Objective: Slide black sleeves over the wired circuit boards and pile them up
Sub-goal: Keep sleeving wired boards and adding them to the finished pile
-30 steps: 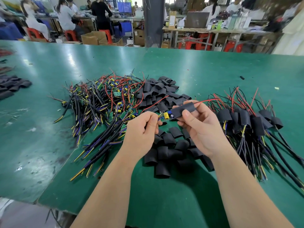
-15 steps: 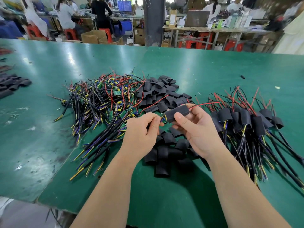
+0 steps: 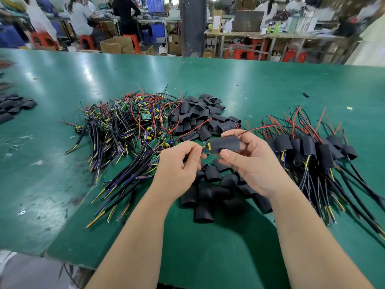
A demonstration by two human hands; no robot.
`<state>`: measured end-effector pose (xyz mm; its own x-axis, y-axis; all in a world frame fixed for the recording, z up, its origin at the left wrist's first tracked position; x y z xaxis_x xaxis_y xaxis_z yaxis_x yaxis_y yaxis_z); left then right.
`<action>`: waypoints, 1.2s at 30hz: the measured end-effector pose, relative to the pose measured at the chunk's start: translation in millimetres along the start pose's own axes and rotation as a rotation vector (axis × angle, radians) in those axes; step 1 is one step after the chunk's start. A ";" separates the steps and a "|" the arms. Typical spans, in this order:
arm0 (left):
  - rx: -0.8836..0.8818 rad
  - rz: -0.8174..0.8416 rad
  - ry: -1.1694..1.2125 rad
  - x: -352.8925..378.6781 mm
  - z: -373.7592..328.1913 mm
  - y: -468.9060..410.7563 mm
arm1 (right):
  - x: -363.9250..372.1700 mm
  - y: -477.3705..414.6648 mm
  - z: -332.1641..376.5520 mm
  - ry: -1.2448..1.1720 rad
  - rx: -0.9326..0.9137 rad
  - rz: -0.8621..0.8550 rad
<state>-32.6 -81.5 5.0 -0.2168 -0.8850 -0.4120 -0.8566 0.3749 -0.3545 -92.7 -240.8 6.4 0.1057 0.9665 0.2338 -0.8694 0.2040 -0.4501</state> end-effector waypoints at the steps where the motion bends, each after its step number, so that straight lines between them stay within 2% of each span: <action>1: 0.008 0.000 -0.003 -0.5 0.3 -0.1 | 2.0 0.1 -1.2 -0.011 0.000 -0.020; 6: 0.015 0.016 0.008 1.1 1.2 0.6 | 10.1 0.4 -4.7 -0.071 0.005 -0.104; 14: 0.003 0.064 -0.017 0.6 -1.0 0.4 | 9.6 0.7 -7.8 -0.099 0.000 -0.118; 17: 0.006 0.063 -0.034 -0.7 -0.6 0.3 | 9.3 0.1 -8.8 -0.011 0.001 -0.074; 22: 0.038 0.006 -0.160 -0.7 6.1 -1.7 | 6.7 1.1 -12.1 0.275 -0.039 0.013; 26: 0.028 -0.028 -0.103 -0.7 6.6 -3.1 | 7.3 0.8 -10.6 0.214 -0.015 0.037; 32: -0.027 0.056 -0.035 2.5 5.3 -0.8 | 3.4 0.4 0.0 0.212 -0.041 0.069; 36: -0.005 0.076 -0.082 3.2 4.7 0.2 | 1.3 1.8 -0.6 0.218 -0.023 0.091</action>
<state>-31.2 -82.9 -0.3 -0.2430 -0.8284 -0.5047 -0.8414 0.4389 -0.3154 -93.9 -239.1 5.4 0.1313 0.9913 0.0004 -0.8690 0.1153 -0.4812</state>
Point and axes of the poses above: each hand's wrist, its own y-axis away from the middle knuckle, its own x-axis out of the palm, z = x × y, the point moved 3 cm from there along -y, towards the middle knuckle, and after that the axes turned 15 degrees about -x, right-handed, at the moved point
